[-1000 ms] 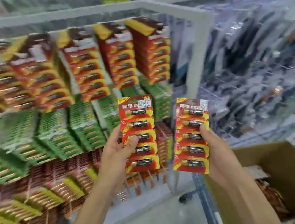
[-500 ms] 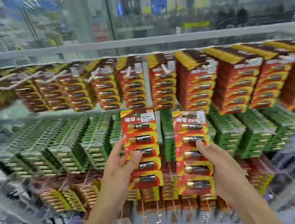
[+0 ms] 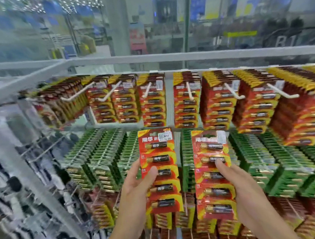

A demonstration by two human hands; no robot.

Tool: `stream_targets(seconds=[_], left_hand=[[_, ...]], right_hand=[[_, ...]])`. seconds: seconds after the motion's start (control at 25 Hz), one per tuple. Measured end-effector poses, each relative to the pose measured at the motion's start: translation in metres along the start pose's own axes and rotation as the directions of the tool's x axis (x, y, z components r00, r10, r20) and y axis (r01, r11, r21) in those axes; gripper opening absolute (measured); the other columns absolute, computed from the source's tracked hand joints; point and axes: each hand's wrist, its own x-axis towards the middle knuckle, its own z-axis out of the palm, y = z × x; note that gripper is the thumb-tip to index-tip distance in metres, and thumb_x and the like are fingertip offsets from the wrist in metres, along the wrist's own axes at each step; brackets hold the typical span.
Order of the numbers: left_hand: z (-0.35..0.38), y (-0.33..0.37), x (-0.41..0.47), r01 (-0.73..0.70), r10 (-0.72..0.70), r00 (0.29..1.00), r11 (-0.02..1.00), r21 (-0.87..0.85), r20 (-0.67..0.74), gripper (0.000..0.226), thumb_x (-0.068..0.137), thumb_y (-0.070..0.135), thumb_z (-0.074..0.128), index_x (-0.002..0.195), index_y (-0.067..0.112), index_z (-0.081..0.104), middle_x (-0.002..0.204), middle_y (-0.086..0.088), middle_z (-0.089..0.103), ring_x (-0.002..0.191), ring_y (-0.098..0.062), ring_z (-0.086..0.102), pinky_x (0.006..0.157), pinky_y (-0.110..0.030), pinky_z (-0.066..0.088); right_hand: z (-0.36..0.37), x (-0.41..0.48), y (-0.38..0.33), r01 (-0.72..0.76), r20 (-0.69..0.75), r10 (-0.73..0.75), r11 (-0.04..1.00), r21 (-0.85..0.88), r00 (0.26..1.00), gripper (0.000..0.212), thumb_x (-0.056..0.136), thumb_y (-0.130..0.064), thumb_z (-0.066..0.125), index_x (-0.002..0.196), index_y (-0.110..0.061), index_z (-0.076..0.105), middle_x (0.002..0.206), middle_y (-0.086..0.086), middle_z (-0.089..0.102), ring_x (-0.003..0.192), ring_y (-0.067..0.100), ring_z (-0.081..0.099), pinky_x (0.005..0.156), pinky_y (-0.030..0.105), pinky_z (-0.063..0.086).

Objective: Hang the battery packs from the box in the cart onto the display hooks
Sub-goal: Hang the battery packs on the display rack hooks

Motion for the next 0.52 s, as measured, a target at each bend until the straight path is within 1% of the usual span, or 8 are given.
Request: stream_targets(seconds=[0.08, 0.16, 0.2, 0.24, 0.28, 0.36, 0.44, 0.52], left_hand=[[-0.008, 0.005, 0.004, -0.015, 0.015, 0.999, 1.000, 0.016, -0.028, 0.041, 0.091, 0.028, 0.067, 0.132, 0.030, 0.063, 0.109, -0.009, 0.079, 0.095, -0.031, 0.078, 0.077, -0.046, 0.065], [-0.014, 0.007, 0.006, -0.033, 0.036, 0.997, 0.999, 0.040, -0.067, 0.040, 0.093, 0.033, 0.066, 0.133, 0.033, 0.062, 0.110, -0.005, 0.080, 0.097, -0.030, 0.078, 0.079, -0.047, 0.063], [-0.017, 0.008, 0.006, -0.041, 0.045, 0.995, 0.998, 0.043, -0.089, 0.040, 0.094, 0.034, 0.065, 0.134, 0.032, 0.062, 0.112, -0.006, 0.079, 0.098, -0.031, 0.077, 0.080, -0.047, 0.063], [-0.019, 0.009, 0.007, -0.048, 0.052, 0.992, 0.998, 0.039, -0.115, 0.037, 0.095, 0.034, 0.065, 0.132, 0.030, 0.065, 0.112, -0.008, 0.079, 0.098, -0.033, 0.077, 0.078, -0.047, 0.063], [-0.021, 0.011, 0.008, -0.064, 0.068, 0.987, 0.997, 0.031, -0.147, 0.031, 0.096, 0.034, 0.064, 0.126, 0.031, 0.069, 0.111, -0.010, 0.079, 0.095, -0.034, 0.078, 0.074, -0.046, 0.064], [-0.029, 0.012, 0.009, -0.094, 0.098, 0.973, 0.995, 0.028, -0.209, 0.022, 0.098, 0.033, 0.062, 0.116, 0.030, 0.075, 0.107, -0.013, 0.079, 0.089, -0.035, 0.078, 0.069, -0.044, 0.065], [-0.038, 0.018, 0.010, -0.124, 0.130, 0.958, 0.991, 0.042, -0.255, 0.027, 0.097, 0.033, 0.062, 0.120, 0.026, 0.072, 0.108, -0.015, 0.078, 0.089, -0.037, 0.077, 0.069, -0.045, 0.065], [-0.050, 0.030, 0.015, -0.147, 0.158, 0.948, 0.987, 0.061, -0.277, 0.033, 0.096, 0.035, 0.063, 0.126, 0.024, 0.069, 0.110, -0.017, 0.078, 0.091, -0.040, 0.076, 0.072, -0.047, 0.064]], right_hand=[[0.012, 0.012, 0.003, -0.015, 0.032, 0.015, 1.000, 0.019, 0.999, 0.050, 0.081, -0.047, 0.077, 0.121, -0.017, 0.071, 0.106, 0.010, 0.079, 0.091, 0.031, 0.078, 0.080, 0.049, 0.060], [0.021, 0.023, 0.007, -0.041, 0.064, 0.039, 0.998, 0.041, 0.997, 0.067, 0.075, -0.056, 0.080, 0.130, -0.020, 0.067, 0.117, 0.011, 0.076, 0.102, 0.036, 0.075, 0.089, 0.057, 0.058], [0.026, 0.028, 0.008, -0.048, 0.090, 0.044, 0.998, 0.045, 0.995, 0.065, 0.077, -0.057, 0.077, 0.130, -0.020, 0.067, 0.118, 0.012, 0.076, 0.104, 0.037, 0.074, 0.092, 0.058, 0.057], [0.030, 0.032, 0.007, -0.048, 0.130, 0.041, 0.998, 0.049, 0.991, 0.059, 0.080, -0.055, 0.072, 0.127, -0.020, 0.069, 0.116, 0.012, 0.076, 0.103, 0.037, 0.074, 0.091, 0.057, 0.057], [0.033, 0.038, 0.008, -0.046, 0.173, 0.036, 0.997, 0.055, 0.984, 0.054, 0.083, -0.053, 0.068, 0.126, -0.020, 0.069, 0.115, 0.013, 0.076, 0.102, 0.037, 0.075, 0.090, 0.055, 0.057], [0.043, 0.048, 0.010, -0.060, 0.205, 0.051, 0.998, 0.035, 0.977, 0.058, 0.081, -0.056, 0.071, 0.128, -0.022, 0.068, 0.119, 0.012, 0.075, 0.106, 0.036, 0.074, 0.093, 0.057, 0.056], [0.052, 0.057, 0.017, -0.065, 0.238, 0.058, 0.998, 0.023, 0.970, 0.070, 0.076, -0.062, 0.077, 0.135, -0.025, 0.064, 0.127, 0.009, 0.072, 0.114, 0.036, 0.070, 0.099, 0.061, 0.053], [0.064, 0.062, 0.018, -0.068, 0.263, 0.054, 0.997, 0.045, 0.963, 0.063, 0.081, -0.056, 0.071, 0.134, -0.023, 0.064, 0.124, 0.012, 0.073, 0.111, 0.037, 0.072, 0.096, 0.059, 0.054]])
